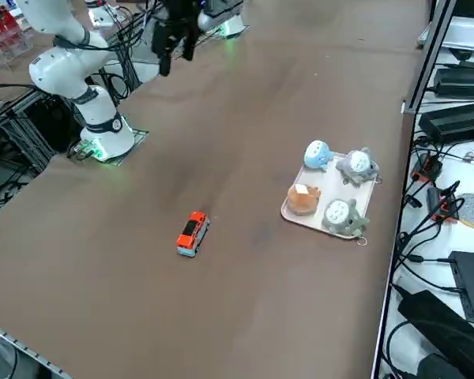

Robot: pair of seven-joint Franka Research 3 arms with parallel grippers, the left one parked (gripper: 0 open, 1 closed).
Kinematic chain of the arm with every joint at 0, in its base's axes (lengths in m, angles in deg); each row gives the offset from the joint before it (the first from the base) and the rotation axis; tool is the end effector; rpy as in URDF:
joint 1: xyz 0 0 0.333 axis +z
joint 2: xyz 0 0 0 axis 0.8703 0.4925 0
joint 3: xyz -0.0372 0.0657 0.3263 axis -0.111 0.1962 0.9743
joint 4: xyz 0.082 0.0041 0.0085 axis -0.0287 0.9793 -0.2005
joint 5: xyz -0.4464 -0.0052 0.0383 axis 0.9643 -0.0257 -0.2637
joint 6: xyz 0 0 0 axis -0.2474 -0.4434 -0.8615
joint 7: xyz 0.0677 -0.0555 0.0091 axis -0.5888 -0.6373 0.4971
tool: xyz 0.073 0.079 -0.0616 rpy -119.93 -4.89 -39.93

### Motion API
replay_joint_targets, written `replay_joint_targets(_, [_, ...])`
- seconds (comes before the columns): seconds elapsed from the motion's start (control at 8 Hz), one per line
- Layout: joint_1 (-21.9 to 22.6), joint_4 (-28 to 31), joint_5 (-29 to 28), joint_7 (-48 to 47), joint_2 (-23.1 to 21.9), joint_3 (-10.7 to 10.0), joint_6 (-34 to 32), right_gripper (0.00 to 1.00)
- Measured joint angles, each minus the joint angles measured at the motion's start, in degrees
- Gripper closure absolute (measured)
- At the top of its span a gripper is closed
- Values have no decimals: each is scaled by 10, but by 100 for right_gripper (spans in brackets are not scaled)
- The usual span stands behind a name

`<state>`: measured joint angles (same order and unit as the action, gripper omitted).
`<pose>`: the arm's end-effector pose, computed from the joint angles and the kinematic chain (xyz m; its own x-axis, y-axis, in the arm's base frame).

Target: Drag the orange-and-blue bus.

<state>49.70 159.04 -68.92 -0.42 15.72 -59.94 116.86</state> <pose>0.5662 -0.0960 0.5721 0.8993 -0.1916 -0.3932 -0.1567 -0.9804 0.1193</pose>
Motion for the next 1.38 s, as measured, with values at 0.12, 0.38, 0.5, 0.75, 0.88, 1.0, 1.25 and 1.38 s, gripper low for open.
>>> replay_joint_targets(0.12, [-29,1,1,-26,6,-1,-2,0])
replay_joint_targets(0.38, [-84,12,1,-70,23,-3,21,0])
replay_joint_targets(0.5, [-107,33,1,-101,29,-3,68,0])
replay_joint_targets(0.75, [-153,95,0,-180,48,-4,201,0])
replay_joint_targets(0.88, [-174,117,-8,-227,69,-4,267,0])
replay_joint_targets(1.0, [-189,127,-25,-282,98,-4,321,0])
replay_joint_targets(1.25, [-197,130,-43,-395,155,-3,396,0])
replay_joint_targets(1.38, [-197,135,-45,-437,176,-2,426,0])
